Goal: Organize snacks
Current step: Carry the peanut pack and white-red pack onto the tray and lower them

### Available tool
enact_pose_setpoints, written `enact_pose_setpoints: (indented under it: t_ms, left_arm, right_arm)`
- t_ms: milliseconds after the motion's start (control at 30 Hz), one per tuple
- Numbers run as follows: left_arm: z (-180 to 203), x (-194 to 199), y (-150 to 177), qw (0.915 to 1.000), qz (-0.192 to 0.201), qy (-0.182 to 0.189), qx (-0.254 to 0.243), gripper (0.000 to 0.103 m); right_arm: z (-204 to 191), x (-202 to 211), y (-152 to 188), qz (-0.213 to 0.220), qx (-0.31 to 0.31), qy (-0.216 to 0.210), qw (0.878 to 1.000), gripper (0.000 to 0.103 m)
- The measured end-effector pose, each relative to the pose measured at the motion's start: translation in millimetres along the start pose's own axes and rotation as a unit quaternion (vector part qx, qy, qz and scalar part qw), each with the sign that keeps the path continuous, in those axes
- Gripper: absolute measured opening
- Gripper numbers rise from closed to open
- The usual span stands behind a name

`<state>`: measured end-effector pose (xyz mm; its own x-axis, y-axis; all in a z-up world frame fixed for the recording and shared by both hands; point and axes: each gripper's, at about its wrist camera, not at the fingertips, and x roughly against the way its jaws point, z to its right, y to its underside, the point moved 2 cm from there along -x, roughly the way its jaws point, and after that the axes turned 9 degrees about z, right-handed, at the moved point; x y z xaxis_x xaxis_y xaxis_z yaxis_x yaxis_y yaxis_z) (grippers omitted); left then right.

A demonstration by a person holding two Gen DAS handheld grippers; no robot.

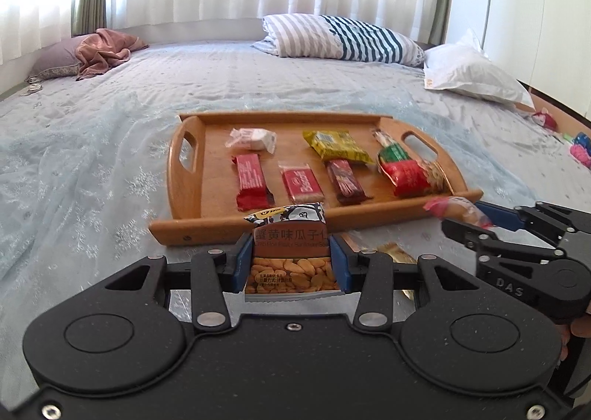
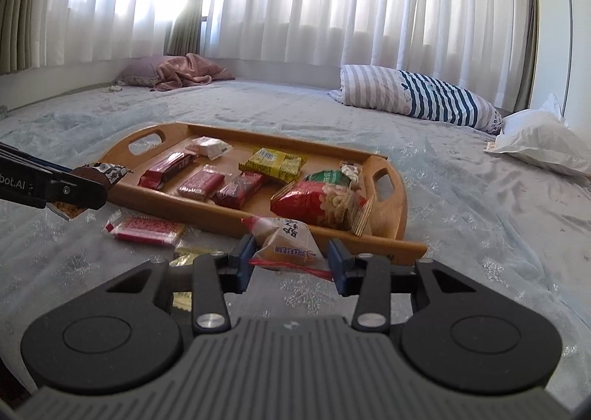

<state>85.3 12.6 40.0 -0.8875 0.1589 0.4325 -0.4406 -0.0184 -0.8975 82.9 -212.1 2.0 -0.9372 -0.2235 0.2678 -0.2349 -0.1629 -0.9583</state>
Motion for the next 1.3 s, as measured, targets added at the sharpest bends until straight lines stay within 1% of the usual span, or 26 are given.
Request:
enact_pose_setpoints:
  t_ms: [233,533,667,833,933,1067,1167,1300]
  left_arm:
    - [-15,-8,-23,0.9998,0.010,0.001,0.019,0.041]
    - [-35,-32,-53,0.9993,0.019,-0.004,0.033,0.041]
    - [-39,-44,-74,0.9987,0.030,0.005,0.041,0.041]
    - [-38,-64,-100,0.9974,0.038,0.026,0.055,0.041]
    - [-35,-79,-111,0.9966,0.036,0.034,0.065,0.041]
    - [-26,-102,-121,0.9968,0.027,0.042,0.063,0.041]
    - [-20,-123,-123,0.9971,0.014,0.039,0.064,0.041]
    - [-14,-149,-118,0.9978,-0.002,0.028,0.060,0.041]
  right_arm:
    - [7,-5,-21,0.022,-0.011,0.014,1.000,0.047]
    - [23,-29,-41,0.025,-0.032,0.022,0.999,0.047]
    - [35,-42,-55,0.031,-0.043,0.029,0.998,0.047]
    - [51,-60,-72,0.033,-0.053,0.038,0.997,0.047]
    - [59,-75,-80,0.028,-0.060,0.041,0.997,0.047]
    - [67,-100,-84,0.010,-0.072,0.039,0.997,0.047]
    - [71,-120,-82,-0.010,-0.087,0.039,0.995,0.047]
    - [74,-142,-76,-0.032,-0.106,0.034,0.993,0.047]
